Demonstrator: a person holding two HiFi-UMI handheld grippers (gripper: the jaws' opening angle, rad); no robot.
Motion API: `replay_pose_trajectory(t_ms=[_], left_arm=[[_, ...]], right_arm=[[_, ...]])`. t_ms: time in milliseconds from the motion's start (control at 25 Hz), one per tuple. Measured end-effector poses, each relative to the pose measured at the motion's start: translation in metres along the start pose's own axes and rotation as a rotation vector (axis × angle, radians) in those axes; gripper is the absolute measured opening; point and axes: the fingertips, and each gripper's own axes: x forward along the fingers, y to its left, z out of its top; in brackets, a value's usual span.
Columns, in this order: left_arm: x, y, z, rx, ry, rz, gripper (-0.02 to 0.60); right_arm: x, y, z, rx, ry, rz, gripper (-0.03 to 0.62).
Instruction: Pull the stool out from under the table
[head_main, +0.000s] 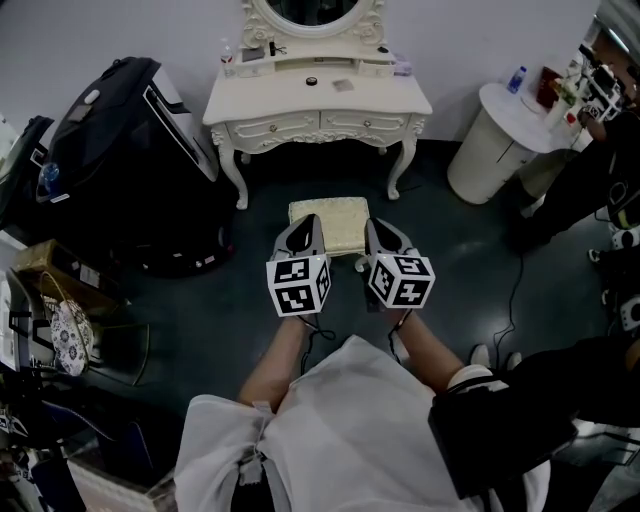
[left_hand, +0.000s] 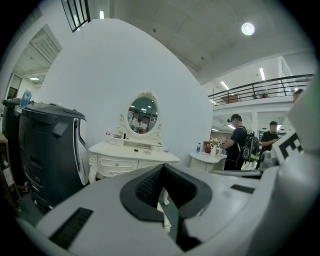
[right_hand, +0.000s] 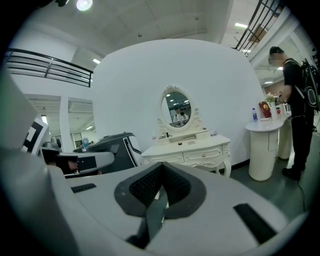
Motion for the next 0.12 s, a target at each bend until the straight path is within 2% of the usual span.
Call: replay_pose_trajectory(t_ms=[120], left_arm=[[0.0047,0.0008,0.0013,-0.001,-0.003,0.003,0.009]], right_arm=[[0.0038,-0.0019,0.0016,-0.004,0.002,0.005,0.0]])
